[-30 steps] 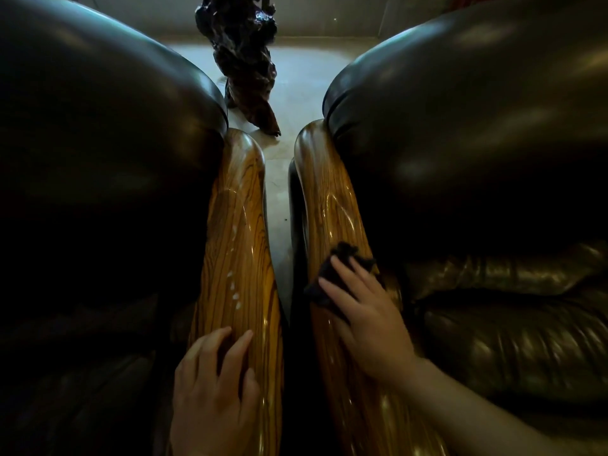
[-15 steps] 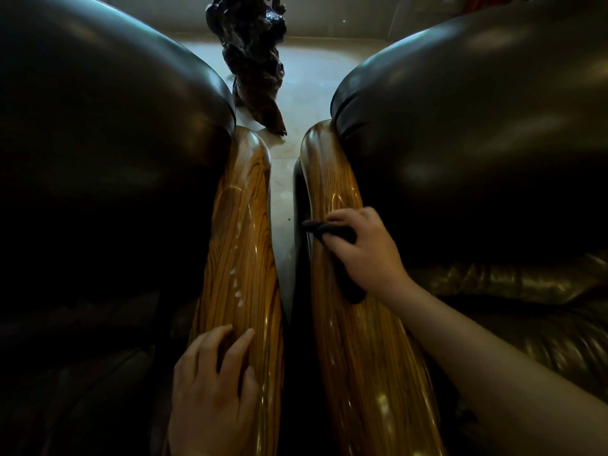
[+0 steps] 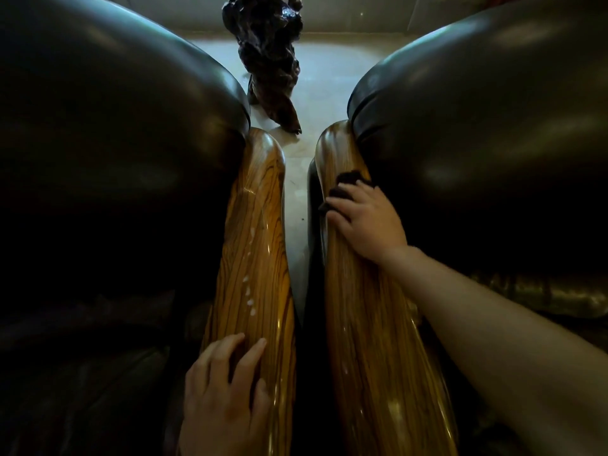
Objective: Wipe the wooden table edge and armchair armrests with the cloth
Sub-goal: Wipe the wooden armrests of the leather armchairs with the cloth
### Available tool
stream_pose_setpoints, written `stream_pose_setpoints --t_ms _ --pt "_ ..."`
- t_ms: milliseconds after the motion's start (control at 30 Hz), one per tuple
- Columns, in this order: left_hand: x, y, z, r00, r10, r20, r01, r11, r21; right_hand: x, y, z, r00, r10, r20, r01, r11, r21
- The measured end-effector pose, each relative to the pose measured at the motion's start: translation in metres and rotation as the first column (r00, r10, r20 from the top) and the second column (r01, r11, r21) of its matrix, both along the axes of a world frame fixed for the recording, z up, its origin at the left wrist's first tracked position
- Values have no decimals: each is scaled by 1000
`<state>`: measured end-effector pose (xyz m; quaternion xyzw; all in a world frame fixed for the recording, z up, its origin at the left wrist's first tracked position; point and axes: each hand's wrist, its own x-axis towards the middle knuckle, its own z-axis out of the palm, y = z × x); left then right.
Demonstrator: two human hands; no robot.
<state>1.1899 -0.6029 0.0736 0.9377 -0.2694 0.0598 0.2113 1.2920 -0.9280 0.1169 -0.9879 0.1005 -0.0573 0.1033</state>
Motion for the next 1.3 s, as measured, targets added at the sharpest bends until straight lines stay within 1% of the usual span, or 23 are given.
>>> stream_pose_setpoints --t_ms 100,167,267,367,433,467,500,567,633,700,733,767,833,867,933,967,1000,1033,1067,1133,1200,1233,1300 --pt "1 0 2 999 5 -39 -4 1000 10 14 -1 -3 999 -46 -2 46 999 -22" --pt "-3 1 4 999 11 -53 -9 999 32 -17 18 -6 999 -14 40 14 1000 4" --pt "-5 1 7 997 12 -75 -10 999 38 -119 60 -24 985 170 25 -170 985 -16" --pt "-4 2 7 995 15 -97 -13 1000 23 -224 80 -48 881 473 -9 -473 880 -41" --pt "-5 3 5 995 14 -96 -12 1000 21 -236 67 -50 831 557 0 -556 830 -45" --pt "-5 3 5 995 14 -95 -12 1000 22 -222 59 -46 852 523 8 -522 852 -39" --pt "-5 3 5 996 14 -92 -12 1000 25 -198 53 -39 900 434 29 -434 901 -24" --pt "-6 2 3 998 16 -69 -14 999 33 -133 44 -22 985 153 84 -156 987 32" --pt "-6 2 5 998 16 -63 -14 999 35 -72 37 -9 997 -49 60 45 996 72" --pt "-5 2 5 998 17 -62 -15 999 32 -46 36 -5 994 -111 23 109 990 86" --pt "-5 1 6 998 19 -64 -17 999 31 -52 40 -8 994 -110 26 108 992 69" --pt "-6 1 7 997 22 -68 -20 999 28 -71 49 -14 996 -74 45 73 997 29" --pt "-6 1 9 997 18 -76 -17 1000 20 -141 76 -33 993 109 46 -106 993 -51" --pt "-6 0 10 997 18 -79 -16 1000 19 -184 87 -44 969 247 16 -245 967 -74" --pt "-6 0 10 997 21 -77 -20 1000 13 -253 90 -63 870 493 -21 -492 865 -100" --pt "-6 1 10 997 19 -77 -18 1000 11 -268 83 -64 838 544 -34 -545 833 -95" --pt "-7 1 10 997 16 -78 -15 1000 10 -269 76 -61 841 539 -33 -540 838 -73" --pt "-6 1 10 997 15 -77 -14 1000 10 -256 71 -56 877 479 -20 -480 876 -48" --pt "-5 0 9 997 20 -78 -19 1000 15 -233 69 -49 929 371 9 -371 928 -22" --pt "-5 0 8 997 29 -74 -27 999 27 -170 66 -33 994 76 80 -79 996 36" --pt "-7 1 10 997 26 -70 -24 999 23 -113 59 -17 981 -176 79 165 977 137" --pt "-7 0 10 998 18 -62 -17 1000 21 -95 54 -12 965 -254 62 239 953 185" --pt "-5 1 10 999 8 -48 -7 1000 27 -93 53 -13 949 -309 61 289 931 221"
